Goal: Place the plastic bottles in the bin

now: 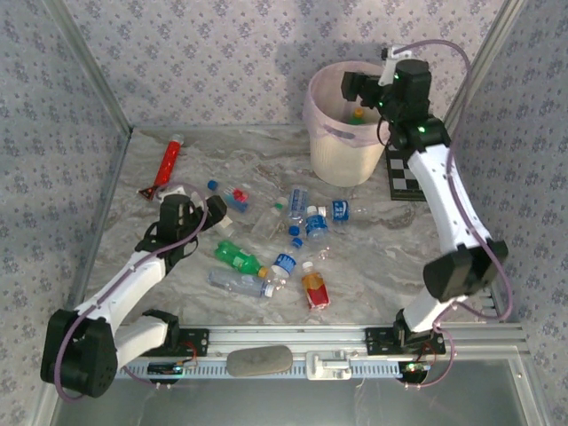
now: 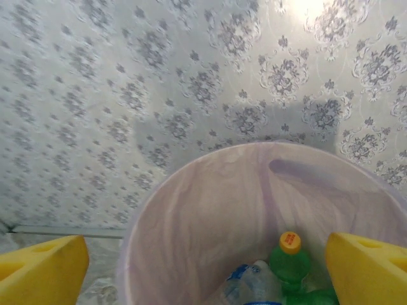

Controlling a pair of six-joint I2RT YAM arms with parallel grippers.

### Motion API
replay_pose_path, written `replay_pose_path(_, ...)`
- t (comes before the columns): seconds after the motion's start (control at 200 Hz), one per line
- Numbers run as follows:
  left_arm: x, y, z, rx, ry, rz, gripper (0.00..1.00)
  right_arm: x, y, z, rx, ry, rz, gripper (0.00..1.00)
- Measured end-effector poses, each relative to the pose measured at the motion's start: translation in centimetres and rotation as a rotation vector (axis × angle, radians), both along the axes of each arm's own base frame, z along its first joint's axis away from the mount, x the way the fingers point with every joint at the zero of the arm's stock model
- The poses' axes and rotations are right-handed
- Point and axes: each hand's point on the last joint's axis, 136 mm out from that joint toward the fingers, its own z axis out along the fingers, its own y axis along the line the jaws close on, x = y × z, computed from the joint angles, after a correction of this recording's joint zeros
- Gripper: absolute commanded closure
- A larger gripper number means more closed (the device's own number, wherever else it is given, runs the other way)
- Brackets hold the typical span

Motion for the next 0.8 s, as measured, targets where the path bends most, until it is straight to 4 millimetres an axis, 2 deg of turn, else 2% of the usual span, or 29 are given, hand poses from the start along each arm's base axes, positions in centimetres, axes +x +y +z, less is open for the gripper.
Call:
replay_pose_path(0.08,0.5,-1.2,0.5,0.011,-0.010,-0.039,0.00,-2.5,0.2,-0.1,0.008,-0.008,0.037,0.01)
replay_pose_path(0.175,1.3,-2.8,1.4,0.022,-0.029,-0.089,0.00,-4.7,0.5,-2.1,0.004,0.026,0.069,0.01)
replay_pose_path(0.355,2.7,-5.7,2.5,0.044,-0.043,-0.173,0.00,-8.0,1.3,-9.8,-0.028,0.182,0.106,0.01)
replay_pose_path(0.52,3.7,-7.5,2.3,0.048,-0.027,-0.224,0.00,-10.8,2.0,-17.5,-0.022,0.348,0.119,0.01)
replay_pose_path(0.615,4.0,-8.1,2.0,0.052,-0.014,-0.236,0.00,-12.5,3.3,-22.1,-0.043,0.461,0.147,0.01)
replay_pose_path(0.8,4.0,-8.4,1.9,0.054,-0.009,-0.244,0.00,-15.0,6.5,-27.3,-0.155,0.644,0.233,0.01)
